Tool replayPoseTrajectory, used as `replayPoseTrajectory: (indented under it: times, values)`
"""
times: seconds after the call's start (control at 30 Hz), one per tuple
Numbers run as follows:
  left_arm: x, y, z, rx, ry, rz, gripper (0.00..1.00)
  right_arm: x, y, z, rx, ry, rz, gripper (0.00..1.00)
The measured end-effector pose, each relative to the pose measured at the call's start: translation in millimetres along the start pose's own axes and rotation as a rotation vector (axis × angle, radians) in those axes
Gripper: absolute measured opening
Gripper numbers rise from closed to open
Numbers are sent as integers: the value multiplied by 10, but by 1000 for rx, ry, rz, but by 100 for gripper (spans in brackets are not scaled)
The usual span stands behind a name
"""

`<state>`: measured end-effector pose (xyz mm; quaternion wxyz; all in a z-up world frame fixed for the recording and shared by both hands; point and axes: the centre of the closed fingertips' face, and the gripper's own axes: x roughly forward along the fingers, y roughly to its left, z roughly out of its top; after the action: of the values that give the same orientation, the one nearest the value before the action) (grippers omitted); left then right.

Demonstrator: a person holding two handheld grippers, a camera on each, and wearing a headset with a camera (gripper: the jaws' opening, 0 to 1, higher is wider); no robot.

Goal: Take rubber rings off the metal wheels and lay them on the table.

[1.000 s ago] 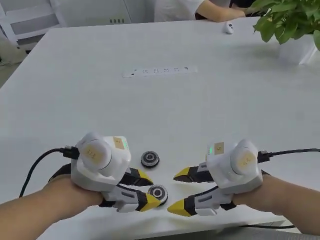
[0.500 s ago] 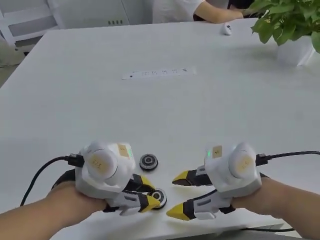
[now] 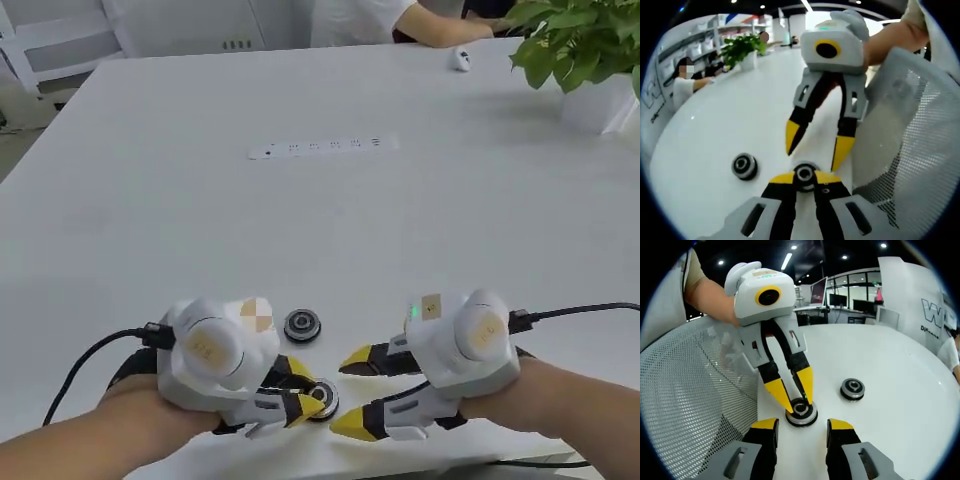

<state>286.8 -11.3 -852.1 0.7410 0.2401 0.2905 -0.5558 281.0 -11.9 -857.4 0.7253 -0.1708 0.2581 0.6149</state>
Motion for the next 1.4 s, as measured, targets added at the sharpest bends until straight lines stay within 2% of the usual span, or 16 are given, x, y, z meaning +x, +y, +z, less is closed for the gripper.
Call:
replayPoseTrajectory:
  times: [0.33, 0.5, 0.77, 1.4]
  values:
    - [-5, 6, -1, -7, -2, 12, 14, 96, 42, -18, 1, 0, 21, 29]
    - [-8, 10, -2, -7, -2, 13, 14, 126, 27, 18, 68, -31, 22, 29]
    - [-7, 12, -2, -8, -4, 15, 14, 133, 8, 15, 95, -39, 6, 26]
    - [-7, 15, -1, -7, -9, 18, 14, 58, -9, -84, 66, -13, -11, 16]
